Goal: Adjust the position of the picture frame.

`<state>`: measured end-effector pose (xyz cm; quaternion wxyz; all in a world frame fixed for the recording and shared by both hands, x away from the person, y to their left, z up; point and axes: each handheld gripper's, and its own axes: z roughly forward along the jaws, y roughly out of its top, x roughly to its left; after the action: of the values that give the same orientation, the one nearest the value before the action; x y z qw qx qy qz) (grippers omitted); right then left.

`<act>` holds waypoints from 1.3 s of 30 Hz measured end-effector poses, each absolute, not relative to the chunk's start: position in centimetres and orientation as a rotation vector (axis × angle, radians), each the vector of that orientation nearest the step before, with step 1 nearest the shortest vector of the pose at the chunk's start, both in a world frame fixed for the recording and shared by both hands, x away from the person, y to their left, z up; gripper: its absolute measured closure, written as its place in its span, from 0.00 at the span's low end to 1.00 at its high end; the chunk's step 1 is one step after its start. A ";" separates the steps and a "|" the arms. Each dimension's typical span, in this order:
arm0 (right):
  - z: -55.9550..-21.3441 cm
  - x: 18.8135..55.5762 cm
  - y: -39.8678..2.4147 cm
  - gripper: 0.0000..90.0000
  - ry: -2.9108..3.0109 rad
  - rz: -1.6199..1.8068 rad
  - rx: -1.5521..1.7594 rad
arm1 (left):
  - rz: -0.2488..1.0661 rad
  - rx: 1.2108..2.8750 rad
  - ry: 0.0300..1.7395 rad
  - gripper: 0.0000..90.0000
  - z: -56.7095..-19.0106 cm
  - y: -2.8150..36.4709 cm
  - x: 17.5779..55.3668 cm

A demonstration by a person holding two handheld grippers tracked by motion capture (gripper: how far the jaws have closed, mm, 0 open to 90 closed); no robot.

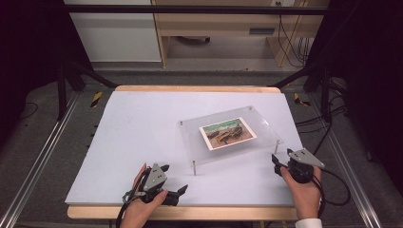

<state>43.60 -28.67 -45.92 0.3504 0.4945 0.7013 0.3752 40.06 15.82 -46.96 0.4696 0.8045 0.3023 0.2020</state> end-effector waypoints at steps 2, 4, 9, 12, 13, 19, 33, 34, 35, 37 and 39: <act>-46.1 44.6 -28.6 0.43 1.832 0.947 1.288 | 0.489 1.971 0.751 0.06 -47.0 15.8 40.1; -46.4 45.4 -28.8 0.44 1.842 0.913 1.313 | 0.482 1.963 0.756 0.06 -47.0 15.8 40.2; -46.7 46.5 -29.4 0.49 1.835 0.906 1.355 | 0.473 1.946 0.766 0.06 -47.1 15.8 40.2; -47.2 47.4 -29.4 0.57 1.850 0.958 1.371 | 0.464 1.937 0.759 0.06 -47.1 15.7 40.2; -47.3 47.6 -29.5 0.59 1.849 0.976 1.379 | 0.465 1.933 0.757 0.06 -47.1 15.7 40.2; -47.8 49.0 -29.8 0.72 1.821 1.048 1.394 | 0.453 1.930 0.757 0.06 -47.0 15.4 40.0; -48.3 49.2 -30.5 0.93 1.801 1.172 1.368 | 0.434 1.915 0.770 0.08 -47.2 15.1 40.0; -48.2 49.2 -30.6 0.93 1.795 1.187 1.371 | 0.433 1.916 0.771 0.08 -47.2 15.0 40.0; -48.2 49.2 -30.6 0.93 1.794 1.194 1.376 | 0.431 1.912 0.776 0.11 -47.2 15.0 40.1; -48.2 49.2 -30.6 0.93 1.791 1.199 1.378 | 0.427 1.899 0.786 0.13 -47.2 14.8 40.2; -48.1 49.3 -30.7 0.93 1.785 1.219 1.389 | 0.422 1.887 0.797 0.17 -47.2 14.5 40.5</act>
<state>49.34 -30.71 -48.07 0.2821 0.5187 0.6665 0.4552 40.50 14.49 -47.18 0.5014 0.7806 0.3298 0.1748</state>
